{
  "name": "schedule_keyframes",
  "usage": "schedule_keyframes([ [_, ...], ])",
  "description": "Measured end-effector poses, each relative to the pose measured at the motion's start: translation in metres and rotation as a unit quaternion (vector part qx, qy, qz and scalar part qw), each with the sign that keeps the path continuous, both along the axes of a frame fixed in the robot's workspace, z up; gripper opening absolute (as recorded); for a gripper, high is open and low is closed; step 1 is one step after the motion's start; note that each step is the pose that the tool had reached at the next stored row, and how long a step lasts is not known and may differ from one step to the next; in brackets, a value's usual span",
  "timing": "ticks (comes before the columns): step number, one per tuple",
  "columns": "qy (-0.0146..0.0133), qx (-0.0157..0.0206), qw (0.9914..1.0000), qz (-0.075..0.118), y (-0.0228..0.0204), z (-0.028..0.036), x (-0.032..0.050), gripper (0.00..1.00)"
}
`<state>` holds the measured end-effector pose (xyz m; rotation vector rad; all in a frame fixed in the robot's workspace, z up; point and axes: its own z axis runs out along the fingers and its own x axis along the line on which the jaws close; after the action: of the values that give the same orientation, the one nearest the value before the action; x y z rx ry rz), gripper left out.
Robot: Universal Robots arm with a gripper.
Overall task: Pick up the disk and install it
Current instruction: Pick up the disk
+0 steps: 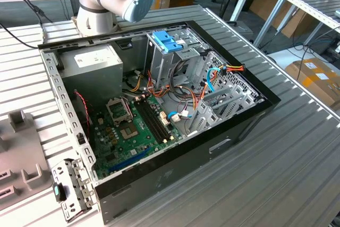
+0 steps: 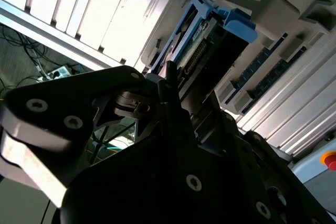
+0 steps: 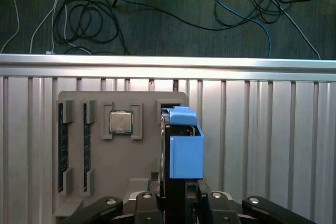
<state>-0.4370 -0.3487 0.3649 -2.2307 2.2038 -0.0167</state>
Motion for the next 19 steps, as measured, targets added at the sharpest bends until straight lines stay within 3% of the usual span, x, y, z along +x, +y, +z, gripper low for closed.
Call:
schedule_keyframes([
  [2, 0.0, 0.0, 1.0, 0.0, 0.0, 0.0001, 0.0, 0.35],
  [4, 0.0, 0.0, 1.0, 0.0, 0.0, 0.0046, 0.0, 0.35],
  [19, 0.0, 0.0, 1.0, 0.0, 0.0, 0.0218, 0.0, 0.35],
])
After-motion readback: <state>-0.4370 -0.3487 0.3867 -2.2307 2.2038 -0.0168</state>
